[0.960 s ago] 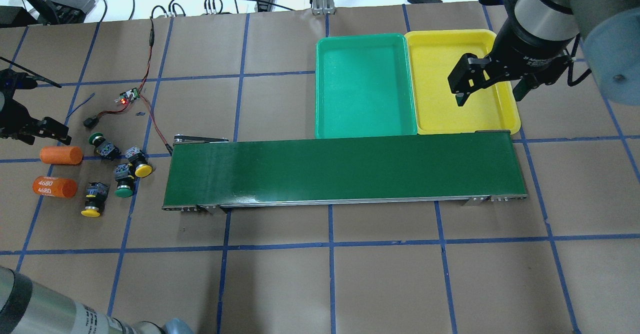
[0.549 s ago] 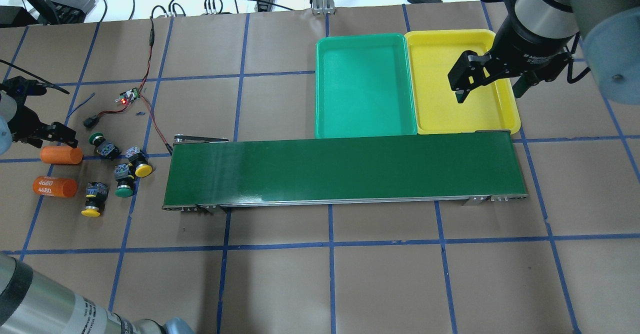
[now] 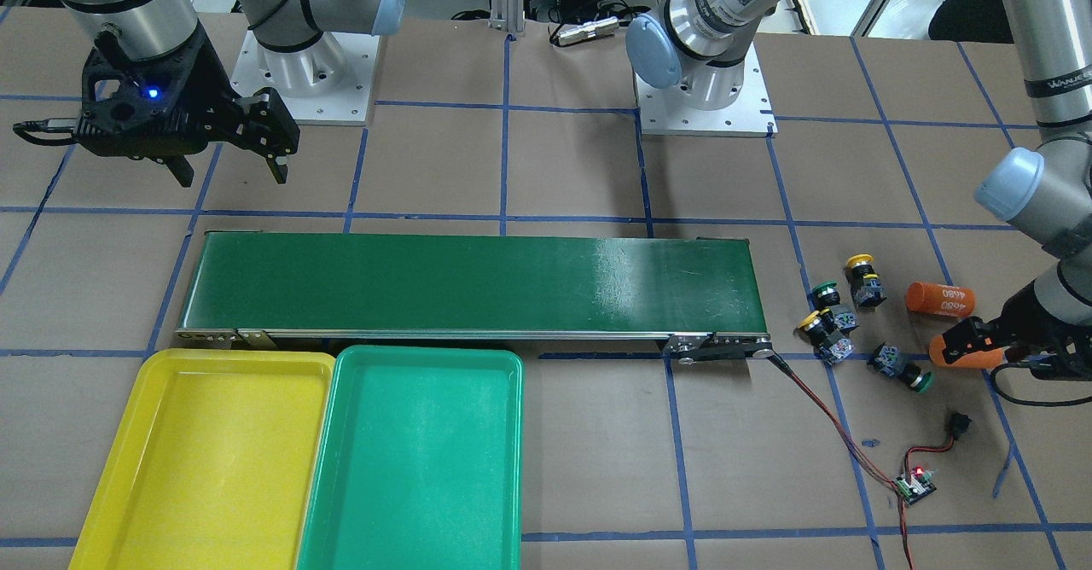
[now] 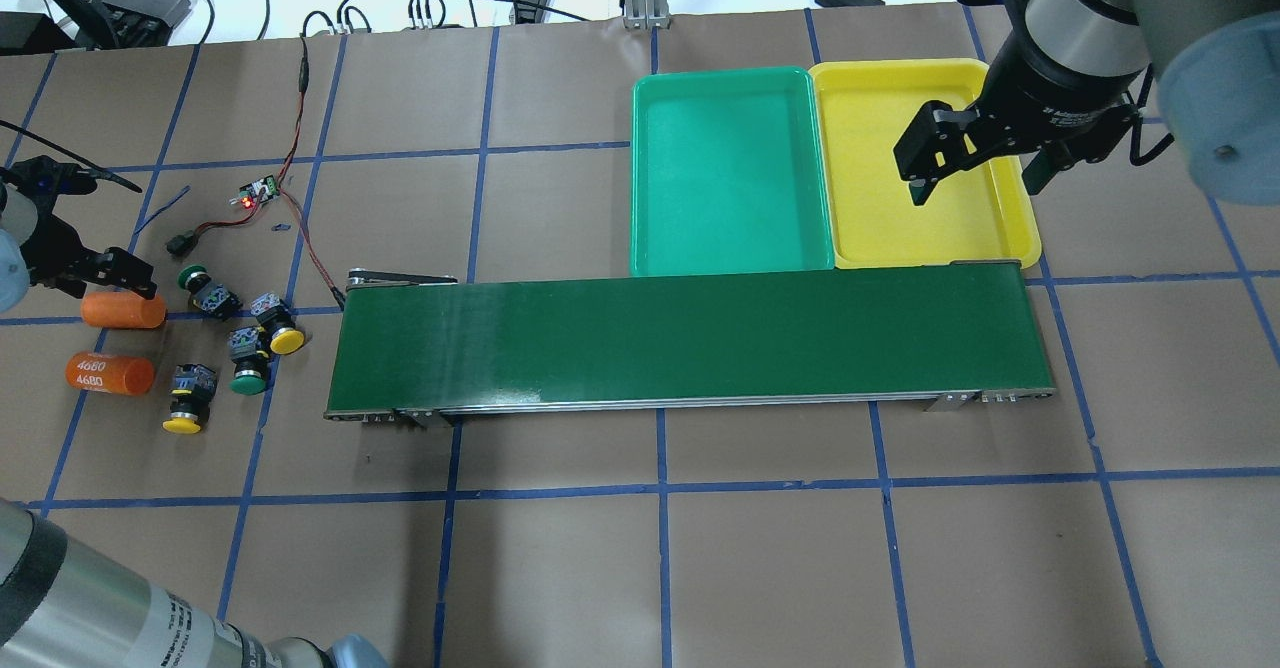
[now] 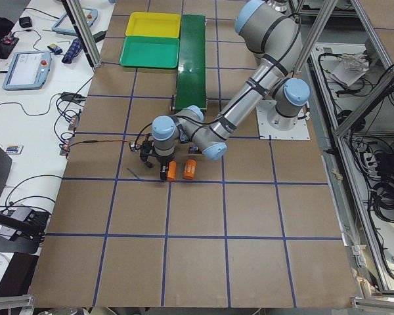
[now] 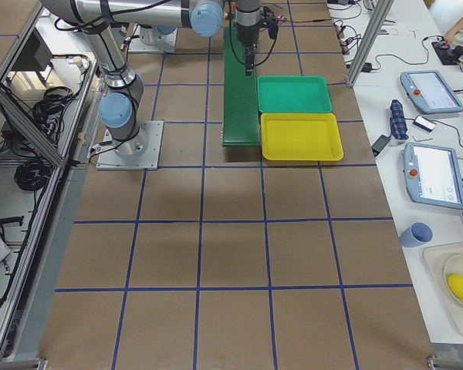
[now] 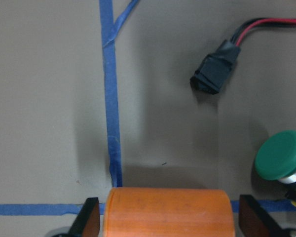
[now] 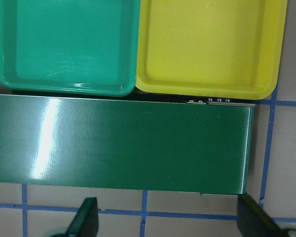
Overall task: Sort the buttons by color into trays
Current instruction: 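Carry the orange cylinder onto the belt while the right gripper lowers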
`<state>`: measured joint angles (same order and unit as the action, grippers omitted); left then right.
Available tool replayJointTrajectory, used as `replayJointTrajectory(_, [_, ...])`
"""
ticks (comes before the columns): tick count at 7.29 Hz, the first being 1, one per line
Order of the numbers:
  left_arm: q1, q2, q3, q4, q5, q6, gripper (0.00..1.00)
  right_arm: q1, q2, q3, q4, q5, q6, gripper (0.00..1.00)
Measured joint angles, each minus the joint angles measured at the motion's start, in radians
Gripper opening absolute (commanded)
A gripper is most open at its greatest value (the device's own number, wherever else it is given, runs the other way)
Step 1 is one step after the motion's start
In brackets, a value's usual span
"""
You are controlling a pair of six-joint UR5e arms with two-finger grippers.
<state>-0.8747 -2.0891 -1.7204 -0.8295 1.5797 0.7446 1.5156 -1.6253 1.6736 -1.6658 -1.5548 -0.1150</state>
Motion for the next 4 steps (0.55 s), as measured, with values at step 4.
replayJointTrajectory(4, [-0.001, -0.003, -0.001, -0.007, 0.003, 0.069, 1.0, 0.0, 0.001, 0.0, -0.001, 0.0, 0.0, 1.0])
